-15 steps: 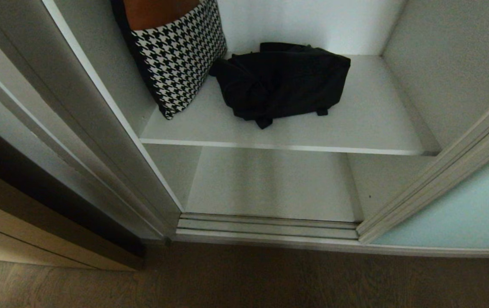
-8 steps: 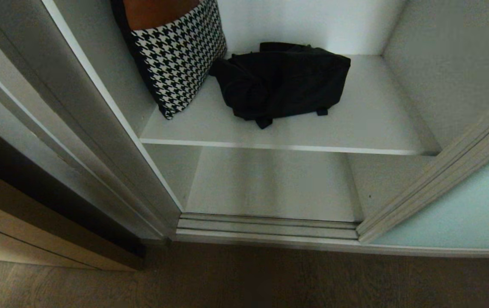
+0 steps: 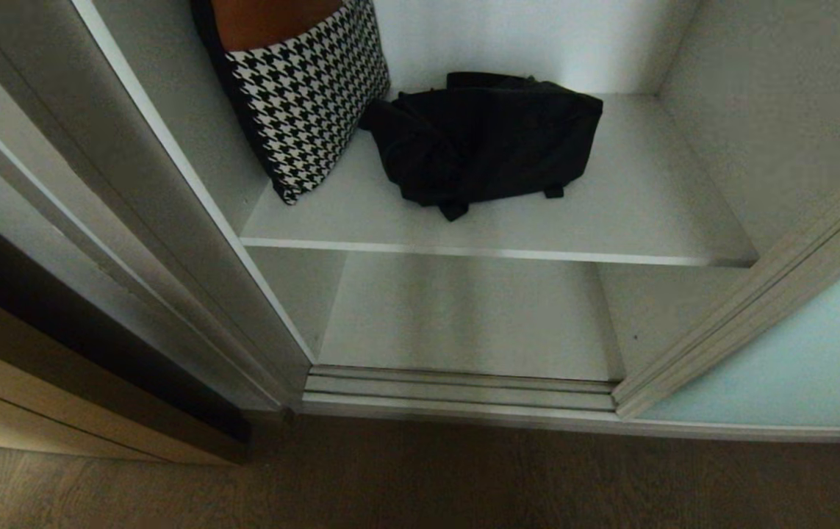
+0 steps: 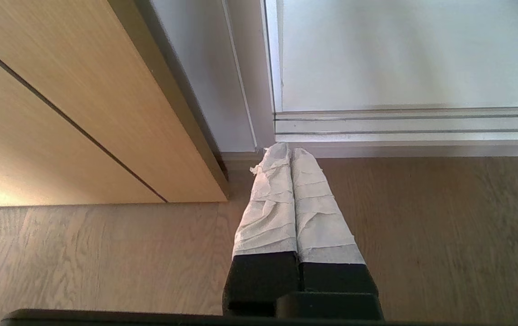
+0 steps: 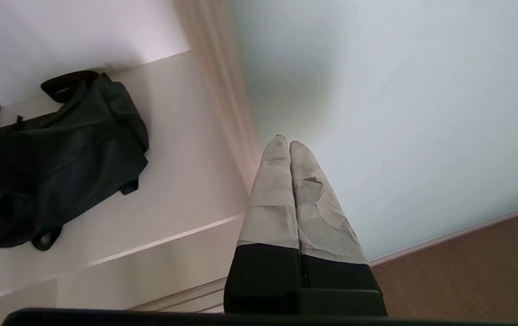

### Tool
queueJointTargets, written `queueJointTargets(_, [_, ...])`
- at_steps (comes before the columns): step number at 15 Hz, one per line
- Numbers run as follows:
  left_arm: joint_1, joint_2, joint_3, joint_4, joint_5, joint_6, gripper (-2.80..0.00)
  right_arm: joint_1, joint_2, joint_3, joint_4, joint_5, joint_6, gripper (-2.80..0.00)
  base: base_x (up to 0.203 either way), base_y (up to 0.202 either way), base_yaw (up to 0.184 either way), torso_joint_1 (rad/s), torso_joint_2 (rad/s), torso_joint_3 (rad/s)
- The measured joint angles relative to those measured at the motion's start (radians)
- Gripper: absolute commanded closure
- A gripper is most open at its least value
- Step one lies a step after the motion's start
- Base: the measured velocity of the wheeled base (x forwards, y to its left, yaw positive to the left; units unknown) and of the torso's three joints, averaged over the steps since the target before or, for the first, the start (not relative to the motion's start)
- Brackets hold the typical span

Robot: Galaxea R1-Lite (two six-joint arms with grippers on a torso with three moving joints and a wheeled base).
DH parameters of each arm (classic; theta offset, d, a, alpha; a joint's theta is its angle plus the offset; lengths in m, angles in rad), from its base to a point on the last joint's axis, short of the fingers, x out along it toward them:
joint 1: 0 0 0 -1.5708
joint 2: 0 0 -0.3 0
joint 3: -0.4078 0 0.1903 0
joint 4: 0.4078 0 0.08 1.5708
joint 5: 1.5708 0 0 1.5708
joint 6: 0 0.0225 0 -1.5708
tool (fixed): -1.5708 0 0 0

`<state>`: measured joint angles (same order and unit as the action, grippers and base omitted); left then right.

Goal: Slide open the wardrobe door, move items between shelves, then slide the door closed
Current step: Open the door

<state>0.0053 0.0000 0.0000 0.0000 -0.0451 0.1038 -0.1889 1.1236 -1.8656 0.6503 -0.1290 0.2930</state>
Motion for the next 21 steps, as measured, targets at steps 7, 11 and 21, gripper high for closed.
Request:
queueJointTargets(7, [0.000,0.000,0.000,0.000,0.000,0.000,0.00,-0.023,0.060,0.012,-0.051,0.049,0.011,0.00,0.000,0.000,0.000,0.000,0.00,0.000])
queueJointTargets(11, [0.000,0.000,0.000,0.000,0.000,0.000,0.00,-0.070,0.086,0.013,-0.076,0.088,0.020,0.00,0.000,0.000,0.000,0.000,0.00,0.000])
queueJointTargets(21, [0.000,0.000,0.000,0.000,0.000,0.000,0.00,-0.127,0.085,0.042,-0.101,0.239,0.024,0.00,0.000,0.000,0.000,0.000,0.00,0.000])
